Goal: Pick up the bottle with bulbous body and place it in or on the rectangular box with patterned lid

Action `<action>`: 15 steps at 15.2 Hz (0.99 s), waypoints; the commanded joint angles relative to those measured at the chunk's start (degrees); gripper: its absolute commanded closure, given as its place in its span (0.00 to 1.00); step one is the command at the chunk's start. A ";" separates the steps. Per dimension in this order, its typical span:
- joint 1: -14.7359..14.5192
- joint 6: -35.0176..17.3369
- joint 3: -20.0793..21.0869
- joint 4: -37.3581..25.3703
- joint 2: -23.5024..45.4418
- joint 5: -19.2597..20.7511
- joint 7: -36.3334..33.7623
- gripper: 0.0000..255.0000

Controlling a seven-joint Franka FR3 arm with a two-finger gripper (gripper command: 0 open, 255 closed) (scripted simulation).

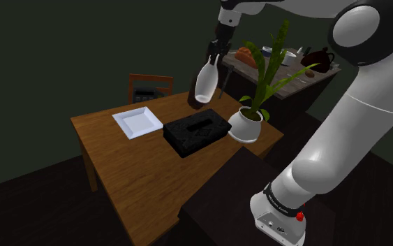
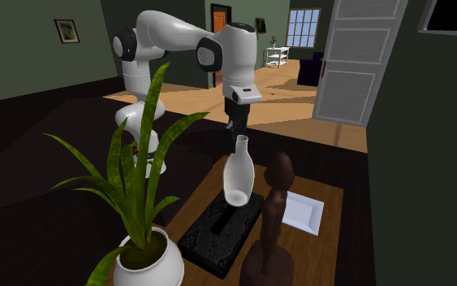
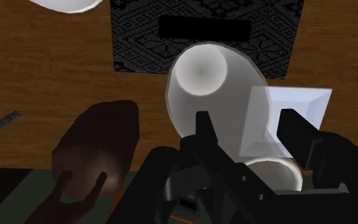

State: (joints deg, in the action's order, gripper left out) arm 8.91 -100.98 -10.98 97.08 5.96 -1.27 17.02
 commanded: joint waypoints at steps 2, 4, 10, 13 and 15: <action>-0.55 1.60 0.26 4.77 -6.49 1.26 -1.03 1.00; -0.80 2.97 0.58 7.37 -10.52 1.96 -1.76 1.00; -0.88 0.00 0.77 12.66 -12.88 2.37 -2.20 1.00; -0.86 -2.30 0.74 14.87 -12.78 2.37 -2.19 1.00; -0.85 -3.83 0.72 16.27 -12.66 2.35 -2.17 1.00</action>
State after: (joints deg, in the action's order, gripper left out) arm 8.05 -103.99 -10.24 112.77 -6.88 1.12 14.83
